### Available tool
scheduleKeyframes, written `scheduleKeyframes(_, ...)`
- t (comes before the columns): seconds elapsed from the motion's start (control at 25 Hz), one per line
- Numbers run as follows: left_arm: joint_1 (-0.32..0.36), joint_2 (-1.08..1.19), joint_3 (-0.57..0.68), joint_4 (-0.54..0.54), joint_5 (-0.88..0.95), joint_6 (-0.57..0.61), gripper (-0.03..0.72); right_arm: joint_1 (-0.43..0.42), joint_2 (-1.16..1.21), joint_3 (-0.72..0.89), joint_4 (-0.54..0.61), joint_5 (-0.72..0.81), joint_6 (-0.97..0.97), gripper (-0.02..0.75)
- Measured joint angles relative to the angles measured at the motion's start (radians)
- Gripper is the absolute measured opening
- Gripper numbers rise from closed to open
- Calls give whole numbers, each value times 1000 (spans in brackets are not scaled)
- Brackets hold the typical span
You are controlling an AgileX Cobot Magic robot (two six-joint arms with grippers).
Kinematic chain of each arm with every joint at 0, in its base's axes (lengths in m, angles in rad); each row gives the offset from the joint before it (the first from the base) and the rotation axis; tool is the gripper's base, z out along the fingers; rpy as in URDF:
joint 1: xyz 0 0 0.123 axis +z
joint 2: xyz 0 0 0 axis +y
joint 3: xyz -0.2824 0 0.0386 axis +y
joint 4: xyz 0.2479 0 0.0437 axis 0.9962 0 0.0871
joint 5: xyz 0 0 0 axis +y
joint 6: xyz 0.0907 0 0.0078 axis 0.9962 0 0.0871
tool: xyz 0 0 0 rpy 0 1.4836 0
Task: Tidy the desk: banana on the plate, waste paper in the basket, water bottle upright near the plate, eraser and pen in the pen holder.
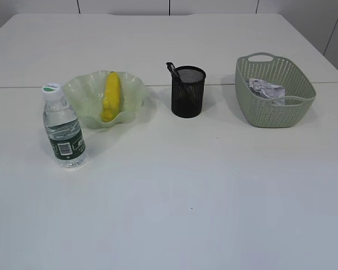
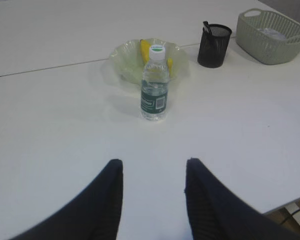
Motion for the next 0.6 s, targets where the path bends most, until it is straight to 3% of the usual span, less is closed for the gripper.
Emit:
scheduleKeyframes(0.28,0,0,49,-48,2,48,298,0,-108,3,-107,9,83,321)
scheduleKeyframes(0.6,0,0,119,-66,-16,56,267,0,-129,95,-118,12,112,310)
